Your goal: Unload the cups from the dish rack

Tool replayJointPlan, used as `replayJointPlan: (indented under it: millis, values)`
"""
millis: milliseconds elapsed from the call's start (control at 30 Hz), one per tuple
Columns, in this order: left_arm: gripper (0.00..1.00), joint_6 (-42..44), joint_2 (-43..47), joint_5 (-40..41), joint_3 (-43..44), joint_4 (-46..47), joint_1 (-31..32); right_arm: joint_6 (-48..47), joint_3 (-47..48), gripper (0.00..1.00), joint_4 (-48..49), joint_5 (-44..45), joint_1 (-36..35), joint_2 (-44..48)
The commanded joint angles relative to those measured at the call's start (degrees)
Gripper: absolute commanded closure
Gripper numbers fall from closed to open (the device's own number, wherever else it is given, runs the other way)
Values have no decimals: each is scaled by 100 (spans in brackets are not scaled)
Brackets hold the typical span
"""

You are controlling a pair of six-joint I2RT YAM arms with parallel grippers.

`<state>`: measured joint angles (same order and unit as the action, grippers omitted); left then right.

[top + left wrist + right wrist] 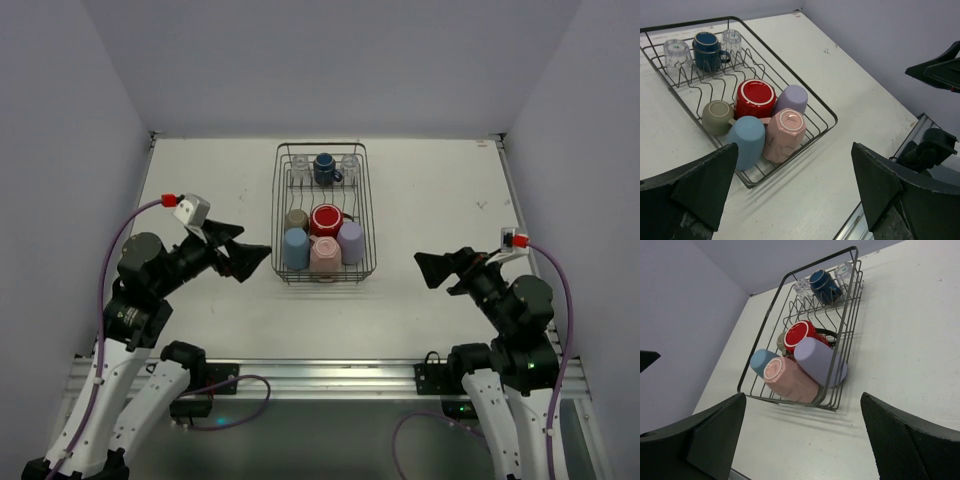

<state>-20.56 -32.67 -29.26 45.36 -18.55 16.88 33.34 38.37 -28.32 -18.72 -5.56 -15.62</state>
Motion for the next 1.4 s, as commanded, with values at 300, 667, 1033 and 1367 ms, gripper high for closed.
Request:
replayJointPlan:
  millis: [300, 667, 1033, 1367]
  values:
    - [0, -801, -546, -1134, 218, 851, -1, -12, 66, 1, 54, -70, 29, -73]
    - [2, -81, -1795, 1998, 1070, 98, 2404, 120, -189, 1, 353, -317, 20, -372]
    - [0, 271, -3430, 4990, 1580, -141, 4059, -3, -304, 1, 247, -387, 11, -293]
    - [0, 394, -4598, 5570, 1967, 18, 4112, -82, -418, 1, 274, -466, 20, -267]
